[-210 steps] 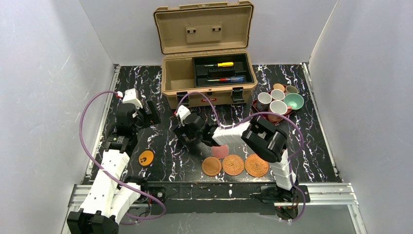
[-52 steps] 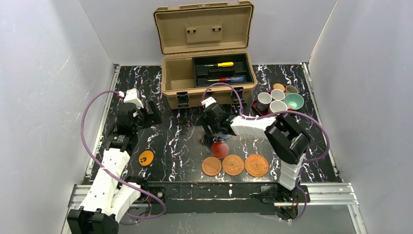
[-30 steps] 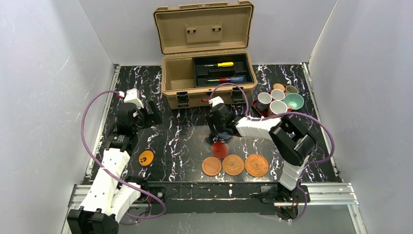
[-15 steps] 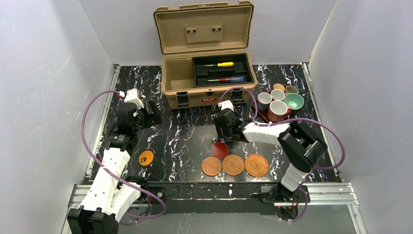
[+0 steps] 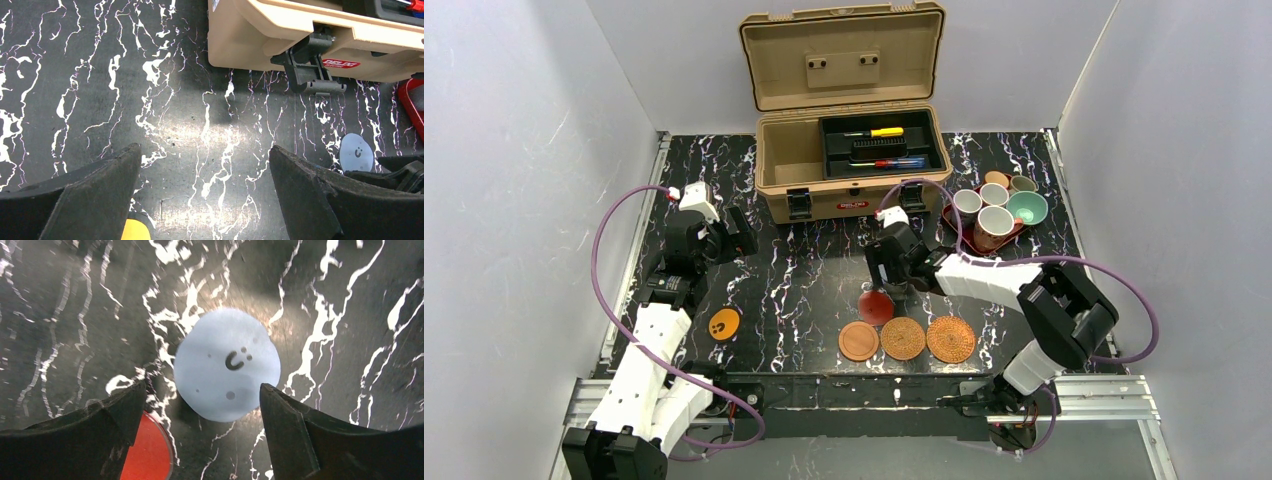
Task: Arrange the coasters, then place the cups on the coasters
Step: Move the coaster to the center of the board.
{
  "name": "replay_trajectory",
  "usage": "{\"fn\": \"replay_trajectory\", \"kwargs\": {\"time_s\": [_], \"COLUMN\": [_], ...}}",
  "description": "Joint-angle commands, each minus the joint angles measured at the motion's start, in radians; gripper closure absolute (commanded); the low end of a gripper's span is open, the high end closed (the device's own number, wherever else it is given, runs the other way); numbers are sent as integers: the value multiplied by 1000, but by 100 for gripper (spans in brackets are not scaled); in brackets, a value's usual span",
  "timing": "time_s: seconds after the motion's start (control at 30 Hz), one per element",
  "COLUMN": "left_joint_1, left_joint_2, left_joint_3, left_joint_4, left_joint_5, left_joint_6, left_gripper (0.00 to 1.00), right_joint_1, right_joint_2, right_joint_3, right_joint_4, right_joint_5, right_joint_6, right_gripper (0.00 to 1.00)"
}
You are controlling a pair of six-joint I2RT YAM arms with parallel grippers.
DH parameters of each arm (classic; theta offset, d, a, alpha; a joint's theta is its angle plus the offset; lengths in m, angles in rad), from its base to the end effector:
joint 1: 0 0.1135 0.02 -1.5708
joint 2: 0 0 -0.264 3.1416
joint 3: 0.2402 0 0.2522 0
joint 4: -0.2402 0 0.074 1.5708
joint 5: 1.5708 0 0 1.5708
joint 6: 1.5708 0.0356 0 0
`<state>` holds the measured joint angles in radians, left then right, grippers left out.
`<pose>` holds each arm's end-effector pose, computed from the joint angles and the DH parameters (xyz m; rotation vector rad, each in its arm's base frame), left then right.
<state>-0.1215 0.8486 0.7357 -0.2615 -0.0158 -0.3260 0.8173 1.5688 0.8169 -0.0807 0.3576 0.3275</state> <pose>0.1963 -0.0234 0.3035 -0.2101 1.9442 -0.2806 0.2223 0.2187 0.1746 -0.4077 2.3044 0.1345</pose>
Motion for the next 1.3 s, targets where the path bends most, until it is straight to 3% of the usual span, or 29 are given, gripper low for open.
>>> {"fn": "replay_trajectory", "kwargs": {"time_s": [0.0, 0.37, 0.7, 1.27], "left_joint_1": [2, 2, 2, -3], "left_joint_2": [-3, -5, -10, -16], "left_joint_3": [21, 19, 20, 19], "left_joint_4": [-7, -4, -5, -5], "left_joint_5": [7, 12, 12, 11], "left_joint_6": [-2, 2, 4, 4], "left_gripper": [2, 2, 2, 2], "right_joint_1": [-7, -46, -66, -66], "right_joint_2": [3, 194, 255, 161], "right_joint_3": [102, 222, 201, 41], "right_joint_4": [58, 178, 203, 190], "right_joint_5": [-18, -35, -35, -34], "right_joint_6": [-45, -76, -89, -5], "right_gripper": [8, 19, 22, 28]}}
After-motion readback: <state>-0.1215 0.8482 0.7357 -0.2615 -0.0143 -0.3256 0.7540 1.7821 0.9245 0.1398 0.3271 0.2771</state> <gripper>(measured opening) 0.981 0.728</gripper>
